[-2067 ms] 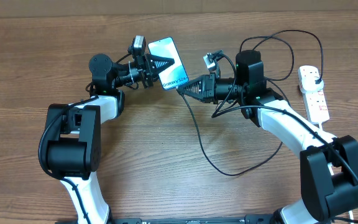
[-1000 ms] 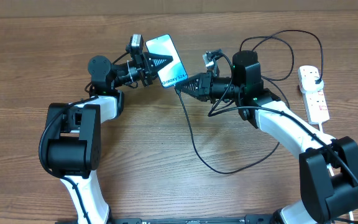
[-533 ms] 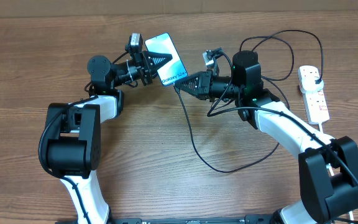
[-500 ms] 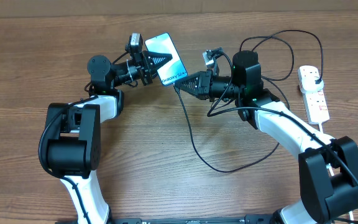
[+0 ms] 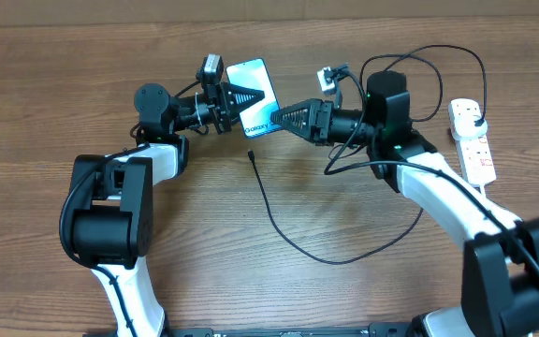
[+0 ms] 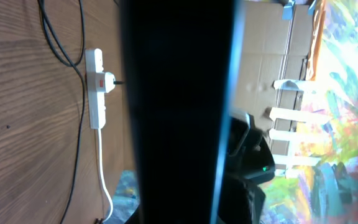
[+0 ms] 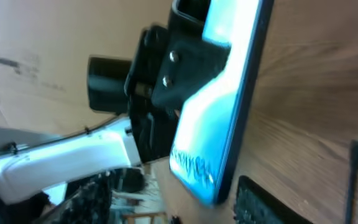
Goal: Plug charger to phone and switch on socket
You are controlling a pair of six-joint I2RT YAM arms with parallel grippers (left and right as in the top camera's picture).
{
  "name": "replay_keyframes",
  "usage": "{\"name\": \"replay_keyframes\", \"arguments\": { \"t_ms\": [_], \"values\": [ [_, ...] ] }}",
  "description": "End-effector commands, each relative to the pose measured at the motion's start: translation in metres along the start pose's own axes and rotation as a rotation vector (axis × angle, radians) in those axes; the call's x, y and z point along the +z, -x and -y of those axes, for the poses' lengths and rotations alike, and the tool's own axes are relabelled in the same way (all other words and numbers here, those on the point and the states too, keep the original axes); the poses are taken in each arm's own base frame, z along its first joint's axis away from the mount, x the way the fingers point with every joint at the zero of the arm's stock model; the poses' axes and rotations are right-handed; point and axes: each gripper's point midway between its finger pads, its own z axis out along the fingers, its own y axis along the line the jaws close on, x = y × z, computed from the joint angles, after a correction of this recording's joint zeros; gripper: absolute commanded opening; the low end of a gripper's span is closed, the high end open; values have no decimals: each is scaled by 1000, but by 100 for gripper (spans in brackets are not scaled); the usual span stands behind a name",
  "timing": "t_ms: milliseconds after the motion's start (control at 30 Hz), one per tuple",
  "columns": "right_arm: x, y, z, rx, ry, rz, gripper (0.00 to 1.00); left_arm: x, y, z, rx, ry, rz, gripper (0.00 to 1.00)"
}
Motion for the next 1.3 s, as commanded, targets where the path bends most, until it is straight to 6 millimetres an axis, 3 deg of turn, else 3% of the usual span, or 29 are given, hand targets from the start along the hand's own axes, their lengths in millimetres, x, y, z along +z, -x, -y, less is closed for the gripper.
{"name": "replay_keyframes", "arguments": {
  "t_ms": [0, 300, 433, 733, 933, 1100, 1267],
  "values": [
    [-9, -3, -14, -175, -52, 18, 64, -12, 10, 10, 79, -10, 36, 5],
    [22, -42, 30, -358, -433, -22, 67, -53, 41, 7, 72, 3, 168, 4],
    [29, -49, 44, -461, -604, -5, 68, -64, 47, 6, 68, 6, 189, 4],
    [51, -64, 89, -509, -727, -103, 71, -67, 48, 6, 85, 8, 198, 4],
    [70, -59, 116, -561, -831, -174, 72, -68, 51, 6, 81, 7, 210, 4],
    [76, -56, 127, -571, -867, -167, 67, -69, 53, 2, 64, 15, 219, 5],
    [80, -69, 152, -555, -893, -220, 64, -69, 53, 1, 63, 19, 220, 5]
  ]
}}
